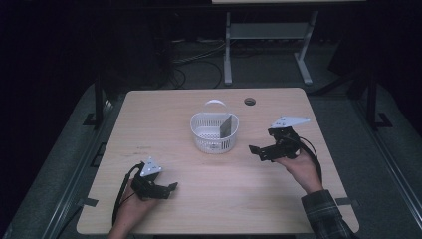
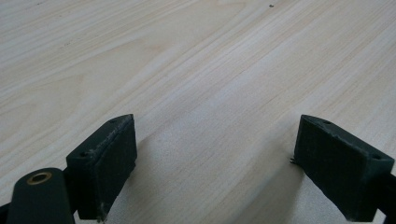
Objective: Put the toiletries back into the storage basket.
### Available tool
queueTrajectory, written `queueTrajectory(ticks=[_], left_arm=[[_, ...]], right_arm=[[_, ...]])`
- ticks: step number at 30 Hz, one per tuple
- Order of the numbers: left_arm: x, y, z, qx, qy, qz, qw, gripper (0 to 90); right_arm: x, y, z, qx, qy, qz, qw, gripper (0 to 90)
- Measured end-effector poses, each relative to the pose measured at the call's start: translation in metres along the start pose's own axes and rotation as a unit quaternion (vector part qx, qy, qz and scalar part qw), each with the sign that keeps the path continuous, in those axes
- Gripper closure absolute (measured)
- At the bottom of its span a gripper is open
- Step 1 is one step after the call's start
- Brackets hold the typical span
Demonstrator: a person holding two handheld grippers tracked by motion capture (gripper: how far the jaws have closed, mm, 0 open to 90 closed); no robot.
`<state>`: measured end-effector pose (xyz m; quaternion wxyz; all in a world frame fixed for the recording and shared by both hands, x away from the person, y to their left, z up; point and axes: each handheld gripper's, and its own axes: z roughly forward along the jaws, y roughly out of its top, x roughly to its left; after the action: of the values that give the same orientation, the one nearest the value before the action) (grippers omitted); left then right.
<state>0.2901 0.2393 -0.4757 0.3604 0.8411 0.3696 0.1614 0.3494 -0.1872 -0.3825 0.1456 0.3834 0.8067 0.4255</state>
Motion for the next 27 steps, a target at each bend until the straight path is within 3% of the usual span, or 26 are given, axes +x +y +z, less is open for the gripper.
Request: queueTrajectory(ticks=[15, 27], left_arm=[[0.000, 0.000, 0.000, -0.001, 0.000, 0.000, 1.0000, 12.2], [0.000, 0.000, 0.000, 0.000, 0.000, 0.001, 1.0000, 12.2]], right_arm=[[-0.006, -0.039, -0.012, 0.009, -0.011, 0.012, 0.9998, 2.8], [-0.010, -0.072, -0.022, 0.020, -0.046, 0.018, 0.9986, 2.6]])
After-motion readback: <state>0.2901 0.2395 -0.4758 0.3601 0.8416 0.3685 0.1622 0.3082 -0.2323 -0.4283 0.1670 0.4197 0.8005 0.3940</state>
